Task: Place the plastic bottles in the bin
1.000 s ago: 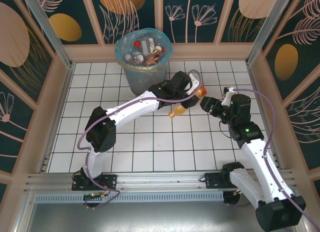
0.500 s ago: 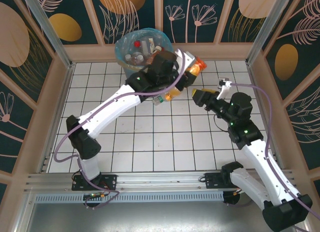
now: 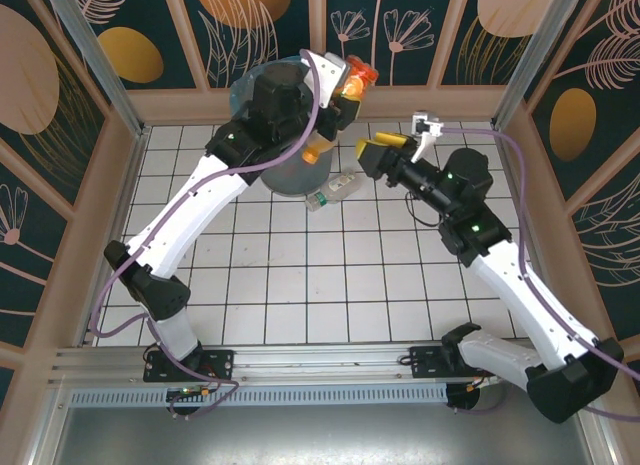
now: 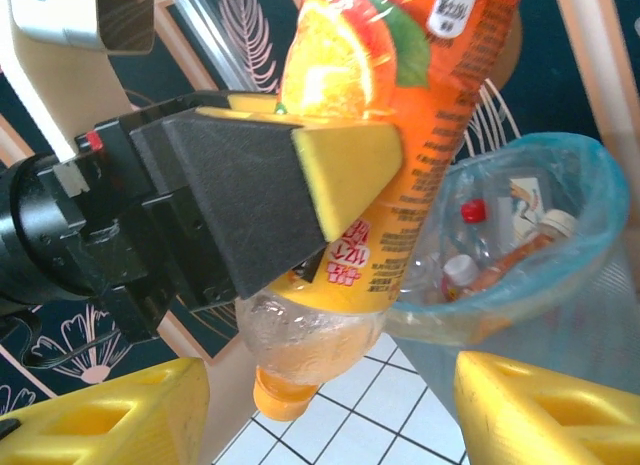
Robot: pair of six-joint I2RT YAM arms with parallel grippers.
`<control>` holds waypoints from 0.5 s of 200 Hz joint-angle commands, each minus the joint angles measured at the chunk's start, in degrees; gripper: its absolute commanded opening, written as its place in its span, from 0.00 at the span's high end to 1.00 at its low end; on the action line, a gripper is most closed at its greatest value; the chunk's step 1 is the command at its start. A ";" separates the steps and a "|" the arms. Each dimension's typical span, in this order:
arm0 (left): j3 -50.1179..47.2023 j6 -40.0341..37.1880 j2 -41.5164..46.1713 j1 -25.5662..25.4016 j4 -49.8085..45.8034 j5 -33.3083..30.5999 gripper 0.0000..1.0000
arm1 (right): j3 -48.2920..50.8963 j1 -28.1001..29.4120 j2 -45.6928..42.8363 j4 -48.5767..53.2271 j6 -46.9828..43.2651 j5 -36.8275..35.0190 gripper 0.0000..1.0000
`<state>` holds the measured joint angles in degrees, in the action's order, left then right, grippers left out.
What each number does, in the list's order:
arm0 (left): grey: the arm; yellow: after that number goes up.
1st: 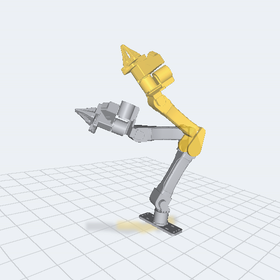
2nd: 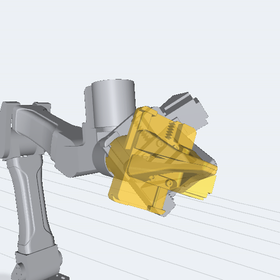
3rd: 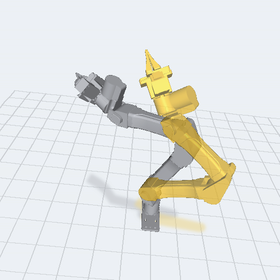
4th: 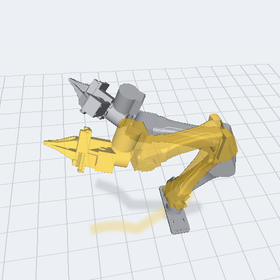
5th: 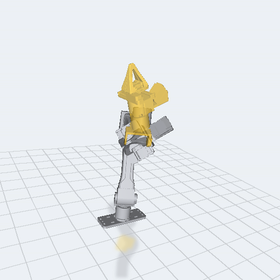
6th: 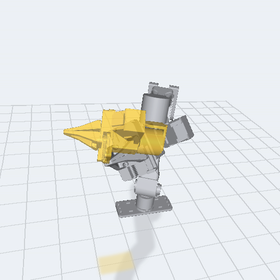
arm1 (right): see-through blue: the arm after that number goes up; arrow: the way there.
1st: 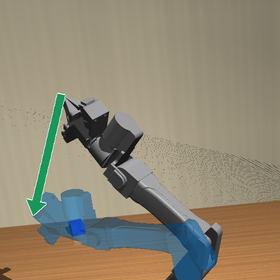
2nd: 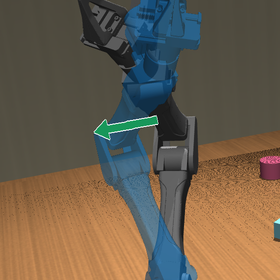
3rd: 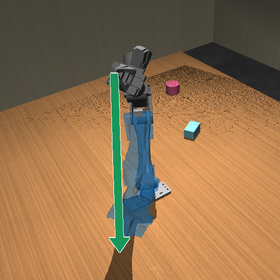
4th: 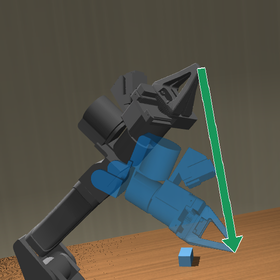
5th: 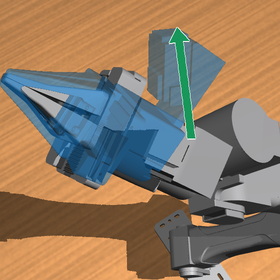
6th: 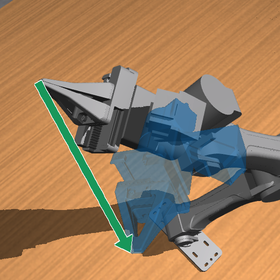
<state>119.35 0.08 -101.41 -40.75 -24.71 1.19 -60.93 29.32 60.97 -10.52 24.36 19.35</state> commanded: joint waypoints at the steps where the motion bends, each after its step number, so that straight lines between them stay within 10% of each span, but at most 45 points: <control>1: 2.97 -1.75 1.12 2.57 0.63 -2.15 0.60 | -4.32 1.70 3.38 -4.28 -1.90 -1.29 0.34; 100: 5.67 1.10 -1.16 15.50 2.21 0.31 0.60 | -8.83 5.20 10.27 -4.42 2.33 -6.52 0.34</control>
<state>124.27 -0.14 -101.67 -27.22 -25.08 -0.27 -67.90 33.87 71.00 -12.34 24.97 14.70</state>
